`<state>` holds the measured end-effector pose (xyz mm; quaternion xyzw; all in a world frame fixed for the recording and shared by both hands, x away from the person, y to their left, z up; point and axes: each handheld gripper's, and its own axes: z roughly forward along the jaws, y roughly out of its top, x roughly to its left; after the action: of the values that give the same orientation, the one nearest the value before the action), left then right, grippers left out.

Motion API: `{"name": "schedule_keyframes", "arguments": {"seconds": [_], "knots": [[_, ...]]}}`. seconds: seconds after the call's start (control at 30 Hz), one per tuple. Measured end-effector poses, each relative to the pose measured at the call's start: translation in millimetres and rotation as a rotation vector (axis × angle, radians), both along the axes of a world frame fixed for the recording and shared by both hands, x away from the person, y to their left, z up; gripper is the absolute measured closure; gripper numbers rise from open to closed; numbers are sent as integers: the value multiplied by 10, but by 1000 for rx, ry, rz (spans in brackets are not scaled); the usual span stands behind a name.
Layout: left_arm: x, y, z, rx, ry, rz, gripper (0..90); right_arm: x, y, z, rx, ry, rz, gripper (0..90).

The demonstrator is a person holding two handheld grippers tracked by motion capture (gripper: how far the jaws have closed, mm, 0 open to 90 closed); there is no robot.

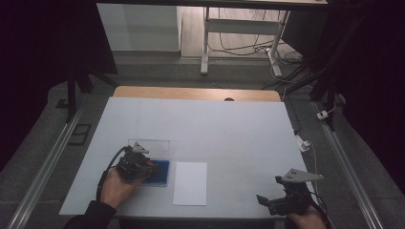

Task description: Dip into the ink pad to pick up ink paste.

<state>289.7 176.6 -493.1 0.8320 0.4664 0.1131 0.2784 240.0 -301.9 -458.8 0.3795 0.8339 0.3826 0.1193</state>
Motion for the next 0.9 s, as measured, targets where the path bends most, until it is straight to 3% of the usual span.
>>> {"name": "schedule_keyframes", "arguments": {"seconds": [0.13, 0.27, 0.3, 0.37, 0.53, 0.9], "knots": [[-5, 29, 34, -18, 14, -1, 585, 1, -4, 2, 3, 0, -3, 3], [-62, 81, 119, -48, -26, 3, 583, 0, -6, 2, 3, -1, -3, 3], [-92, 117, 160, -76, -41, -11, 583, -2, -5, 3, 1, -2, -3, 3], [-106, 132, 176, -81, -43, -15, 583, -2, -5, 4, 1, -1, -1, 3], [-148, 198, 200, -76, -31, -18, 581, -2, -8, 4, 5, -1, 0, 3], [-81, 214, 70, -54, 26, 0, 581, -3, -2, 4, 0, 1, 4, 3]]}}
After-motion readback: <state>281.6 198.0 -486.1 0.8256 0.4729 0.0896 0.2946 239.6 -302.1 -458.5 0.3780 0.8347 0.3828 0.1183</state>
